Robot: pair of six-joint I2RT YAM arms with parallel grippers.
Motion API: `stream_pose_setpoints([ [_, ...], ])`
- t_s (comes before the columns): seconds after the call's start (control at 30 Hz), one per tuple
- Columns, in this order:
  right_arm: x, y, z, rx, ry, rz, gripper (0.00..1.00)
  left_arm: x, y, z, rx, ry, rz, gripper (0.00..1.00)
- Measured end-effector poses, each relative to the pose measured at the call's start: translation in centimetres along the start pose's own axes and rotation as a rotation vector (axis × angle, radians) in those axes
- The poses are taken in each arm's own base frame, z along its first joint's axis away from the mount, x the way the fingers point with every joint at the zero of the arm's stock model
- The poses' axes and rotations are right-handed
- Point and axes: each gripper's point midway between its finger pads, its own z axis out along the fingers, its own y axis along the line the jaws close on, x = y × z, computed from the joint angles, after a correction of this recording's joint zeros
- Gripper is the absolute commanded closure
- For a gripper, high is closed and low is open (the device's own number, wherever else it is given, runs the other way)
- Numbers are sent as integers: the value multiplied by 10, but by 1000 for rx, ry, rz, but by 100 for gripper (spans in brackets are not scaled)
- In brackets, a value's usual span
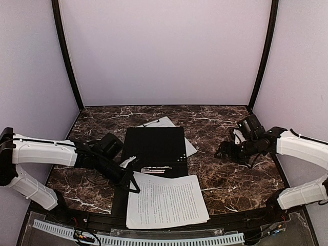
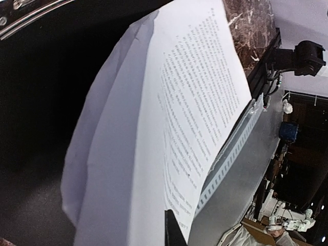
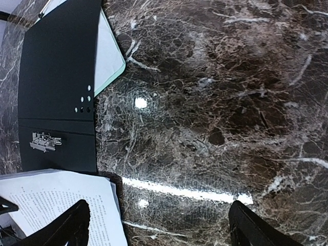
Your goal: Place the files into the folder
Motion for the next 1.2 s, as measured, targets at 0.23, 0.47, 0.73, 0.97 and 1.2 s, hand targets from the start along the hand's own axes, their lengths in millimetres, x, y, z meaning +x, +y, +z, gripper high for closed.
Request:
stream_pose_setpoints([
  [0.23, 6, 12, 27, -42, 70, -65, 10, 4, 44, 8, -139, 43, -51, 99],
  [0.47, 8, 22, 38, -68, 91, -123, 10, -9, 73, -4, -191, 1, -117, 99],
  [0.73, 5, 30, 49, -88, 96, -154, 11, -7, 98, 1, -222, 33, -169, 99],
  [0.97, 8, 31, 54, -89, 114, -161, 11, -12, 106, -1, -229, 44, -167, 99],
  [1.2, 4, 36, 54, -102, 101, -166, 11, -25, 102, -3, -229, 46, -128, 99],
])
